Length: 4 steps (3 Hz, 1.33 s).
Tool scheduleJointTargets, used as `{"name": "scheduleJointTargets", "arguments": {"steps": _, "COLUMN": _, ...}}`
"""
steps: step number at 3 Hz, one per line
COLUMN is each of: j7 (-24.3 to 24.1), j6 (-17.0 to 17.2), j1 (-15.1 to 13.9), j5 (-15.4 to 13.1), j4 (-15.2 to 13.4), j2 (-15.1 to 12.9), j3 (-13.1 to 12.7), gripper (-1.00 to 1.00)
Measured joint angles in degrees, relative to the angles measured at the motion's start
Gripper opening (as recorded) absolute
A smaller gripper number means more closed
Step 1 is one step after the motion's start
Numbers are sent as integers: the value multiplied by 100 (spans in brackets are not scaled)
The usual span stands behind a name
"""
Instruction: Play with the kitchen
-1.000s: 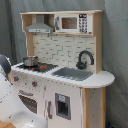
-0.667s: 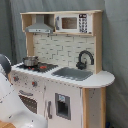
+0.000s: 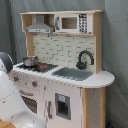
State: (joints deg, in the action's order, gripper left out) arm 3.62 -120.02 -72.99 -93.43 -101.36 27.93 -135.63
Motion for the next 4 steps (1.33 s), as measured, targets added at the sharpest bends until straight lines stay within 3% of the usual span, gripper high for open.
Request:
{"name": "scheduleJointTargets", "arguments": {"steps": 2, "j7": 55, "j6": -140, "j1": 53, "j5": -9, "j4": -990, "j2": -618, "j3": 26, "gripper": 100}}
{"name": "scheduleJointTargets", "arguments": {"steps": 3, "j7": 35, "j6": -611, "j1": -226, "j5": -19, "j4": -1098, "j2": -512, "j3": 105, "gripper": 100}}
{"name": "scheduleJointTargets", "arguments": {"steps": 4, "j7": -168, "j6": -919, "j1": -464, "j5": -19, "j4": -1015, "j2": -138, "j3": 106, "gripper": 100}}
